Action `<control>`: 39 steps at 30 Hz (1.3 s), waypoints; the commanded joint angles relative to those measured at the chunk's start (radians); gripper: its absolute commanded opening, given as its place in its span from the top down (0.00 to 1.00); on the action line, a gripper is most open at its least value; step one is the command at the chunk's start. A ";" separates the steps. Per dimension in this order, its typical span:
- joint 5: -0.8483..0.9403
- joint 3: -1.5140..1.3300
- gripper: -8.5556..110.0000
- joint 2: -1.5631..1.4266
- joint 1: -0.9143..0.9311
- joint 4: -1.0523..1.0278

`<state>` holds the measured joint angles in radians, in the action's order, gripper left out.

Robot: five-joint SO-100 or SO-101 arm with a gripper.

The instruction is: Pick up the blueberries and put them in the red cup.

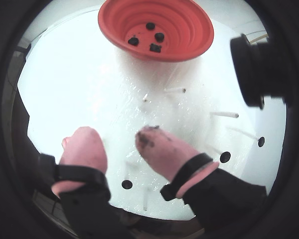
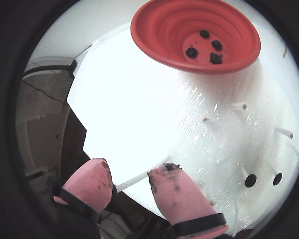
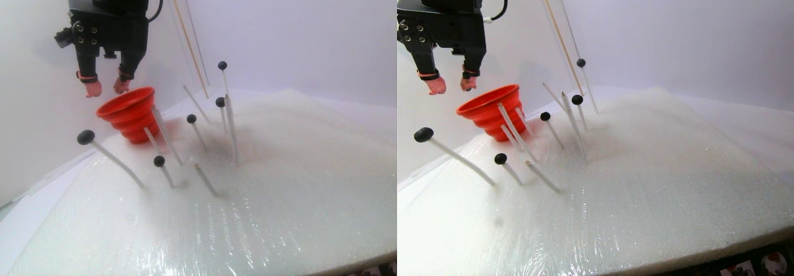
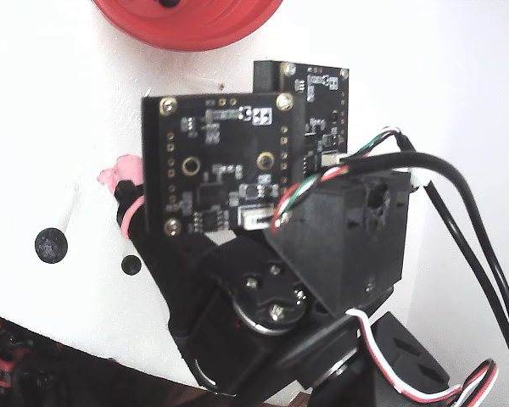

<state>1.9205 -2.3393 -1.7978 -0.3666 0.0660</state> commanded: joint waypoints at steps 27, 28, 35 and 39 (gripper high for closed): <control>0.043 -0.147 0.80 -0.066 -0.110 0.035; 0.044 -0.147 0.80 -0.060 -0.110 0.038; 0.048 -0.155 0.80 0.000 -0.114 0.083; 0.046 -0.158 0.80 0.029 -0.115 0.109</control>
<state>1.9635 -2.4912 -1.7687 -0.4157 0.1503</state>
